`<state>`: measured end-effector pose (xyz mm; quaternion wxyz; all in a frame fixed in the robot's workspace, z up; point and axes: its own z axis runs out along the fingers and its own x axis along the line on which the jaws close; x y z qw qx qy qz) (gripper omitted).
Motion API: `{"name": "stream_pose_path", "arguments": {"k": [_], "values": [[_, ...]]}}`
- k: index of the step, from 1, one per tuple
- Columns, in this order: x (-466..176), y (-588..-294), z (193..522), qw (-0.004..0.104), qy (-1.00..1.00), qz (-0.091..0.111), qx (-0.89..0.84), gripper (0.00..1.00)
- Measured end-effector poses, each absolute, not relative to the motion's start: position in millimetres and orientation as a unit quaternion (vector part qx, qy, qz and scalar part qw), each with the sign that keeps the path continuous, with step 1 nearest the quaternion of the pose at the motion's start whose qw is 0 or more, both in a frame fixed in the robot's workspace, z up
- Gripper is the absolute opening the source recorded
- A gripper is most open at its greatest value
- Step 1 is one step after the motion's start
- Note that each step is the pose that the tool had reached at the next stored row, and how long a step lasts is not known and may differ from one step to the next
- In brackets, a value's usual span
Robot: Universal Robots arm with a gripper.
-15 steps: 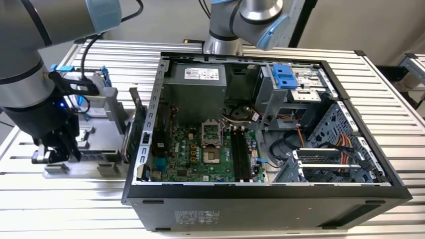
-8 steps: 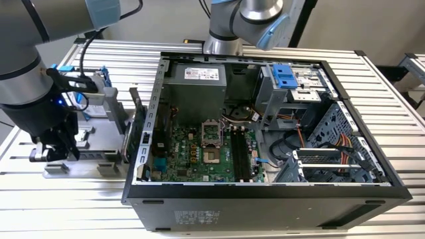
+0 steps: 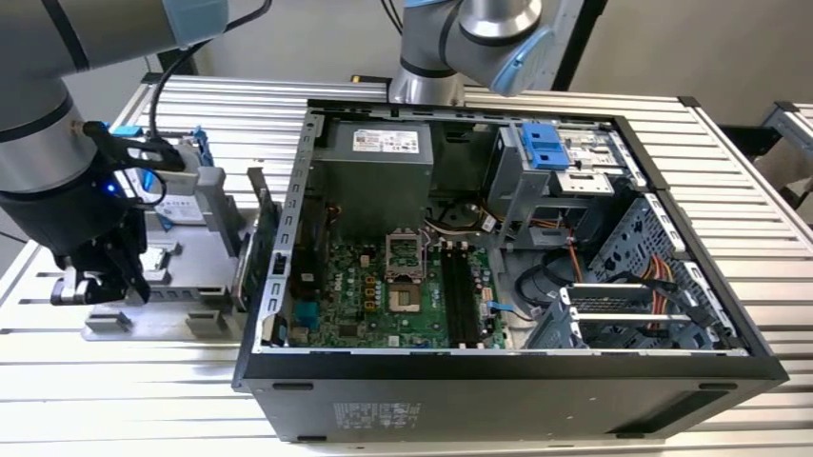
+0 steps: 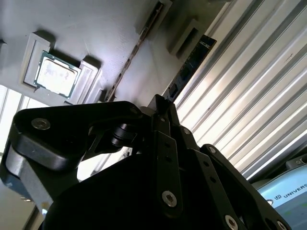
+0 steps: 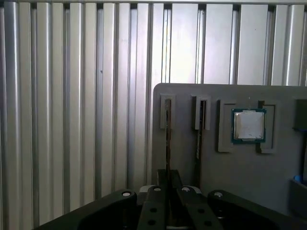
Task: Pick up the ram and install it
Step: 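Pick up the ram and move it above insertion slot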
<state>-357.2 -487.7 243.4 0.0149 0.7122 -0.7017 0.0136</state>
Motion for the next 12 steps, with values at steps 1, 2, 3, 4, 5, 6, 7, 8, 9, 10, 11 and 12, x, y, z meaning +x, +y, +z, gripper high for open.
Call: {"name": "stream_pose_path", "arguments": {"k": [1,2,3,4,5,6,7,8,9,10,11,12], "values": [[-357.2,-487.7,244.2,0.015,-0.702,0.014,0.712,0.00],[-357.1,-487.7,244.9,0.015,-0.702,0.014,0.712,0.00],[-357.1,-487.7,245.8,0.015,-0.702,0.014,0.712,0.00],[-357.1,-487.7,246.8,0.015,-0.702,0.014,0.712,0.00],[-357.1,-487.7,248.0,0.015,-0.702,0.014,0.712,0.00],[-357.1,-487.7,249.0,0.015,-0.702,0.014,0.712,0.00],[-357.1,-487.7,250.1,0.015,-0.702,0.014,0.712,0.00],[-357.1,-487.7,251.1,0.015,-0.702,0.014,0.712,0.00],[-357.1,-487.7,252.1,0.015,-0.702,0.014,0.712,0.00],[-357.1,-487.7,253.0,0.015,-0.702,0.014,0.712,0.00],[-357.1,-487.7,253.9,0.015,-0.702,0.014,0.712,0.00],[-357.1,-487.7,254.9,0.015,-0.702,0.014,0.712,0.00]]}}
